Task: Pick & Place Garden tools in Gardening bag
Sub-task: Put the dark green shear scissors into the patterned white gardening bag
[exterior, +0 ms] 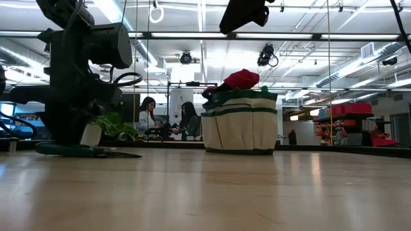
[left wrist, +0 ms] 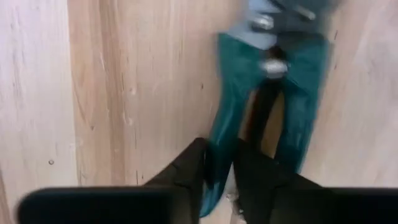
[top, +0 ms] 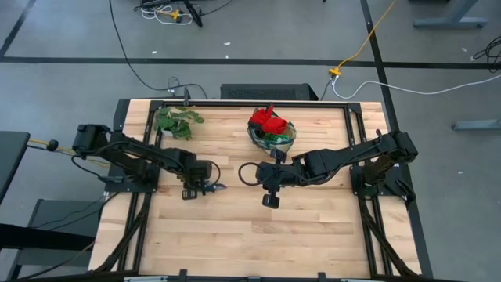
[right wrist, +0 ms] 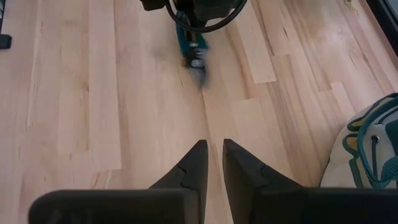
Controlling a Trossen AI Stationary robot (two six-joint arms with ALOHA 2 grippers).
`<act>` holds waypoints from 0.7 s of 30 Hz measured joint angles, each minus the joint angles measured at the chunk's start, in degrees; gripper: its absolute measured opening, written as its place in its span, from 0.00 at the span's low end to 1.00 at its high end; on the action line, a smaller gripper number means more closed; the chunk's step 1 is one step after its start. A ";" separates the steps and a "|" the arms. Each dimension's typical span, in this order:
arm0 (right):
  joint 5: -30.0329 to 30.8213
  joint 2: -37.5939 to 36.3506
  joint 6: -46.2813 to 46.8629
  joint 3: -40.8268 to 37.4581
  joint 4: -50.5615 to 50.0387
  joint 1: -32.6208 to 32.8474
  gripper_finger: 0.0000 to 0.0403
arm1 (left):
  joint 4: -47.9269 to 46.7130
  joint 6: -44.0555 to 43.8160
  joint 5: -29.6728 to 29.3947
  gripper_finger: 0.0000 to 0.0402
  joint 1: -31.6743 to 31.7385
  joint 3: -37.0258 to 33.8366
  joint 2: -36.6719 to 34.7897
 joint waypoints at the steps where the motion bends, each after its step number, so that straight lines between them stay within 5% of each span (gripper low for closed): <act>1: 0.02 0.00 0.00 0.00 0.00 0.00 0.12 | 0.09 -0.08 -0.03 0.17 0.00 0.00 0.00; 14: 0.39 0.00 0.03 0.00 -1.58 0.00 0.12 | 0.50 -1.06 -3.50 0.13 0.07 5.45 0.20; 21: 8.11 -0.04 3.21 0.02 -8.49 0.00 0.12 | -0.54 0.21 -7.56 0.13 0.04 8.75 0.15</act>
